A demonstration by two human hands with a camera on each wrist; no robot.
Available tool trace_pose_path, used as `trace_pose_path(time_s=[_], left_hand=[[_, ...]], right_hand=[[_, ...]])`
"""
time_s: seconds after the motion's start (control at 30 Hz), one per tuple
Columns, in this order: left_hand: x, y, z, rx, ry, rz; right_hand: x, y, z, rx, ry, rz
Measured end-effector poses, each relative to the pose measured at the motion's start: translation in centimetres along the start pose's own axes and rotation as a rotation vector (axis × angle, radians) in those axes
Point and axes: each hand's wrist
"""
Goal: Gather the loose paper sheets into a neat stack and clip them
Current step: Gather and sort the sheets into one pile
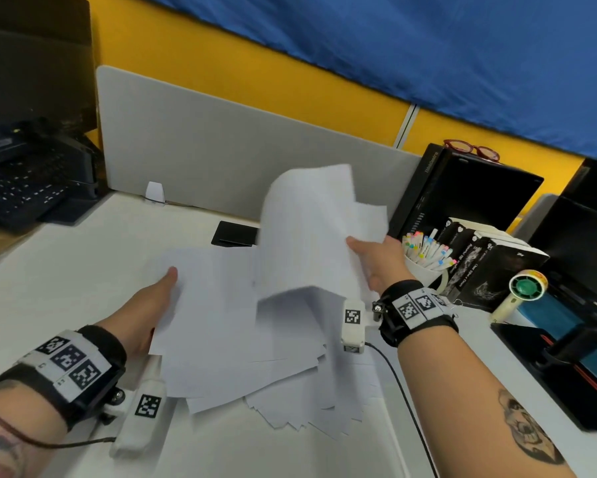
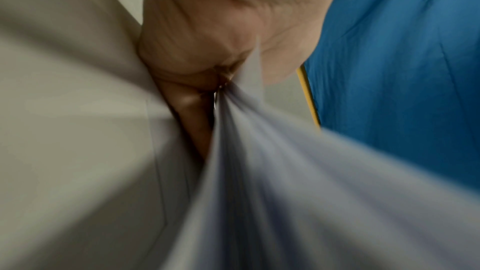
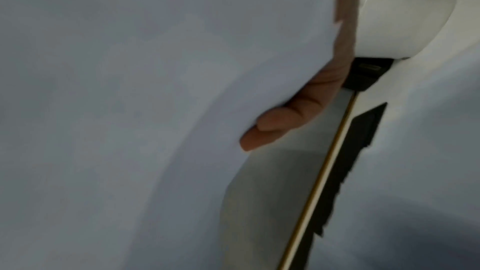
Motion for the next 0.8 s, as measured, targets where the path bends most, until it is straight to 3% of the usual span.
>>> trace_pose_path(time_s=[0.13,0.23,0.3,0.4,0.47,0.57,0.67,0.73,0.8], left_hand=[[-0.5,-1.5,-0.6,-0.034,-0.088,0.069],[-0.3,-1.5,-0.5,-0.132,-0.063,0.129],[0.1,-1.2,-0.3,-0.141,-0.057,0.197],[0.3,-1.0,-0.1,-0.067,-0.002,0.252],[0.3,-0.4,0.2,-0.048,0.043,0.2],[0.5,0.6,0.7,-0.046,0.113,0.161],[0.7,1.0,0.7,-0.068,0.135,0.212],[0.7,0.8,0.7,-0.081,0.098,0.257],[0.6,0.5,0.6,-0.092,0.045,0.296]], right_hand=[[-0.5,-1.0,-3.3,-0.108,-0.239,0.138],[-0.9,-1.8,-5.0,-0.128,-0.726,0.278],[-1.3,-2.4,-5.8,-0.124,-0.907,0.391],[-2.1,-3.6,-6.2,-0.148,-0.903,0.454],[-2.4,-3.9,-6.0,-0.187,-0.85,0.444],[-2.4,-3.6,-5.5,-0.132,-0.822,0.311],[-1.9,-2.8,-5.2,-0.028,-0.756,0.231],[-1.8,-2.7,-5.0,-0.101,-0.639,0.251],[-1.8,-3.2,-4.9,-0.204,-0.542,0.376]])
Point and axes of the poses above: each hand's wrist, its own y-axis towards the middle knuckle, its own x-axis out of the back of the hand, z = x × y, and after that the axes turned 1 degree about z, right-handed
